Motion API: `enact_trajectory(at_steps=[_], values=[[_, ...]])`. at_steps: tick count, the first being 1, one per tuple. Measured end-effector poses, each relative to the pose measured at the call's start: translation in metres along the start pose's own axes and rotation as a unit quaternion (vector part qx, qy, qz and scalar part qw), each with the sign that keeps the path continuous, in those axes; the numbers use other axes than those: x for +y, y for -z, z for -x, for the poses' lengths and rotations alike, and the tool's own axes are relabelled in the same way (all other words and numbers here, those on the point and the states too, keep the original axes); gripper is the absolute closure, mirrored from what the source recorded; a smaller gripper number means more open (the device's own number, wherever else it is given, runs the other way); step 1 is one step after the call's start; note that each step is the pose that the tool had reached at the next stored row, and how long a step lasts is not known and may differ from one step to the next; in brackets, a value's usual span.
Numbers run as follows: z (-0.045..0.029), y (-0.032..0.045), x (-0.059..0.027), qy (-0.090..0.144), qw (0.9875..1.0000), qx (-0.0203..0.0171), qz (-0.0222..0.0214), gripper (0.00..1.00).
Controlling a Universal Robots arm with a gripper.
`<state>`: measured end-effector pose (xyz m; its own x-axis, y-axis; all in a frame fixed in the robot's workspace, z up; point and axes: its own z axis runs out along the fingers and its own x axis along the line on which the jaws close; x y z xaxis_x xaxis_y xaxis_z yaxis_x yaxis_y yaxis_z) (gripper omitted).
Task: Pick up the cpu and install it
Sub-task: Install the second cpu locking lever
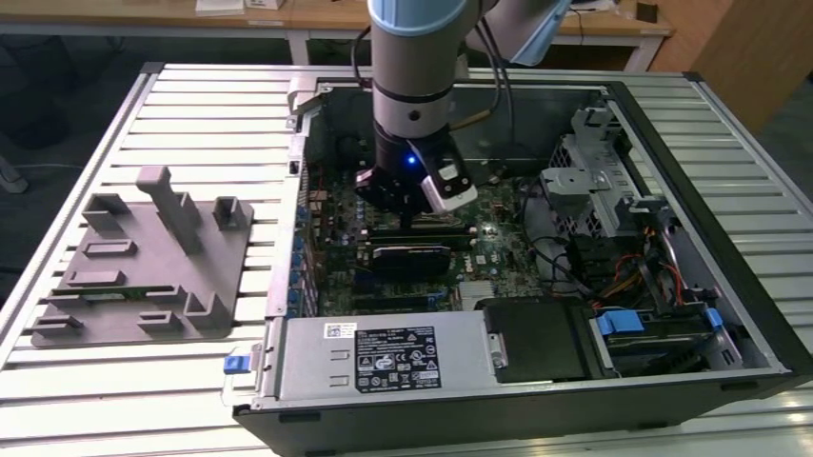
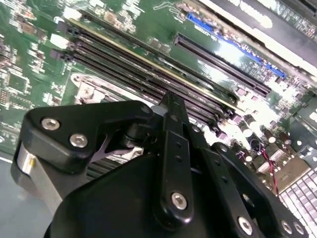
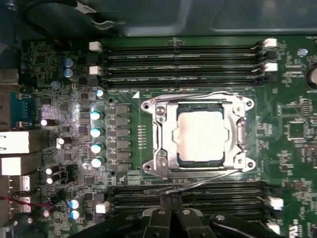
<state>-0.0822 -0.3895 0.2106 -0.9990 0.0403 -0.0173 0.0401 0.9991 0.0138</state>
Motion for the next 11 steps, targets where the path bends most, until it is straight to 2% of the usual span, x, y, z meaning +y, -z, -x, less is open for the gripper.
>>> enact_trajectory(at_steps=[8, 11], values=[[-0.0015, -0.0005, 0.0000, 0.000, 1.0000, 0.0001, 0.0001, 0.89], [-0.0014, 0.0065, 0.0001, 0.000, 1.0000, 0.0000, 0.0001, 0.89]])
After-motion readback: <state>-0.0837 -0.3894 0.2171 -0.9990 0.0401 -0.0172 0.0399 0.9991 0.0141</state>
